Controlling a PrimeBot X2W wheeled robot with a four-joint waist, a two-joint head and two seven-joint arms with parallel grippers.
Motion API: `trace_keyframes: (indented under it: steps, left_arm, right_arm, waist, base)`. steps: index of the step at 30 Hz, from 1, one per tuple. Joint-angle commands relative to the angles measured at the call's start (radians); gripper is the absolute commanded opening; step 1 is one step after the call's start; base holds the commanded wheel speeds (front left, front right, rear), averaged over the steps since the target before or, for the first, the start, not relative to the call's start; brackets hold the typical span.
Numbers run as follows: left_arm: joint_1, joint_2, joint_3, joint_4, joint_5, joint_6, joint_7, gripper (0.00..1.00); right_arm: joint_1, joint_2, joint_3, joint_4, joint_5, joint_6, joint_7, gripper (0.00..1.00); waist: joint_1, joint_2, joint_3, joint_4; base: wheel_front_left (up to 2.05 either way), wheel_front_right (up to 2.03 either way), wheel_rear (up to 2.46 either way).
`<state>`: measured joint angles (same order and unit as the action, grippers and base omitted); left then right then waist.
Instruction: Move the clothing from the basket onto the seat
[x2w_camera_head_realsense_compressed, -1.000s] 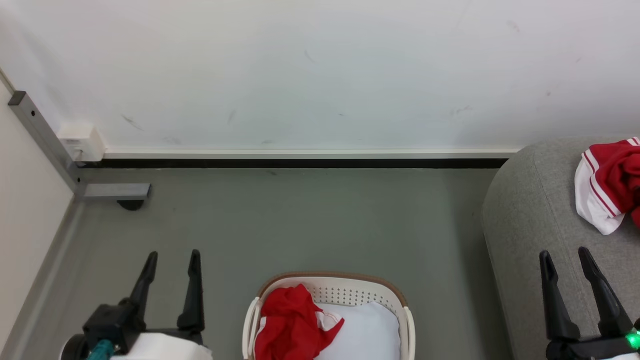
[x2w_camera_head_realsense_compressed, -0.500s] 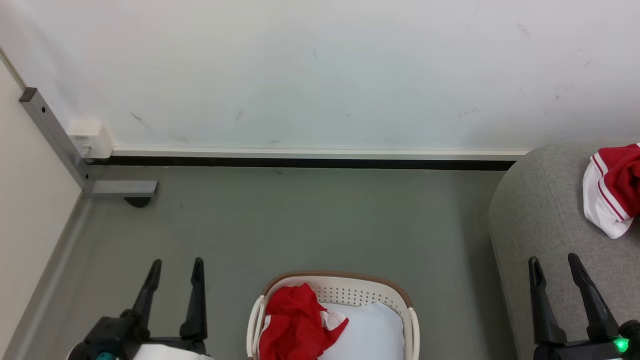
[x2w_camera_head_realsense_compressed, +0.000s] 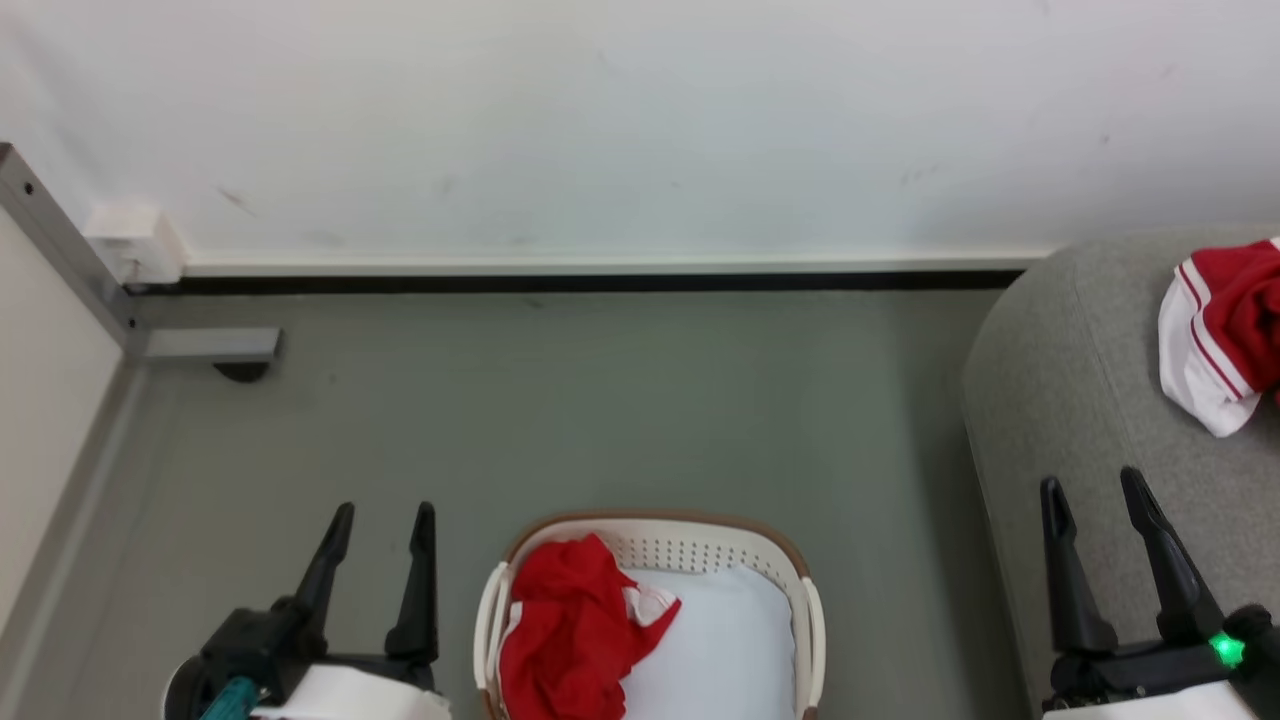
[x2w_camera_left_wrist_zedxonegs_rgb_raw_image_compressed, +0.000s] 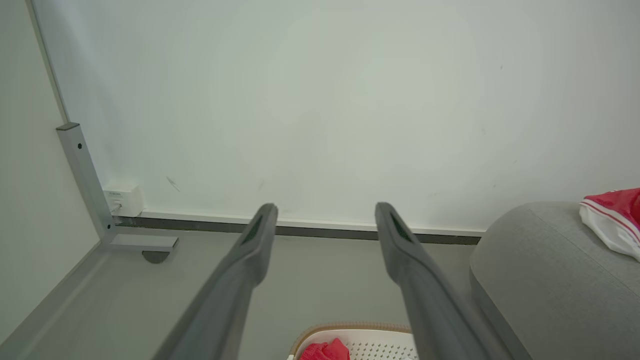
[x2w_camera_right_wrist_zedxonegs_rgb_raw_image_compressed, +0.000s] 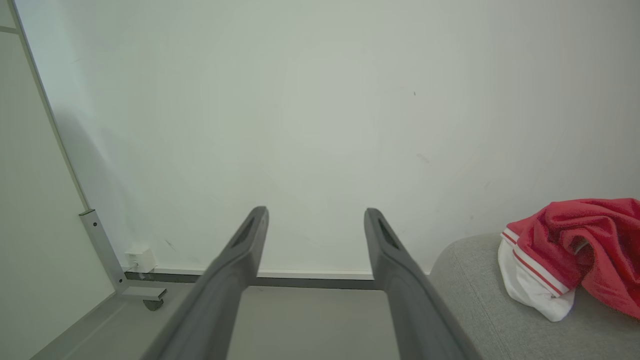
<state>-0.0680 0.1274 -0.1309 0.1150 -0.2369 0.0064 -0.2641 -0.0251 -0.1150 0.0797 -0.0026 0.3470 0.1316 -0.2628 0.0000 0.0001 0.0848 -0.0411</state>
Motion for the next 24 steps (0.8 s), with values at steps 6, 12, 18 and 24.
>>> trace_keyframes:
  steps: [6,12,18,24]
  left_arm:
    - [-0.129,0.003,-0.028,0.099,0.025,-0.027,0.021,1.0]
    - [-0.31,0.011,-0.062,0.244,0.029,-0.062,0.107,1.0]
    - [-0.459,0.034,-0.118,0.454,0.06,-0.093,0.203,1.0]
    - [-0.574,0.056,-0.157,0.658,0.061,-0.118,0.291,1.0]
  right_arm:
    - [-0.084,-0.011,0.003,-0.026,0.003,-0.002,-0.002,1.0]
    - [-0.197,0.012,-0.008,-0.054,0.01,-0.002,-0.001,1.0]
    - [-0.287,0.037,0.003,-0.075,0.011,-0.002,-0.001,1.0]
    - [-0.335,0.053,0.009,-0.091,0.018,-0.002,-0.001,1.0]
  waist:
    - [0.0,-0.0001,0.152,-0.061]
    - [0.0,-0.0001,0.309,-0.124]
    - [0.0,-0.0001,0.429,-0.182]
    - [0.0,-0.0001,0.526,-0.24]
  base:
    - [0.0,0.0,0.0]
    - [0.0,0.0,0.0]
    - [0.0,0.0,0.0]
    - [0.0,0.0,0.0]
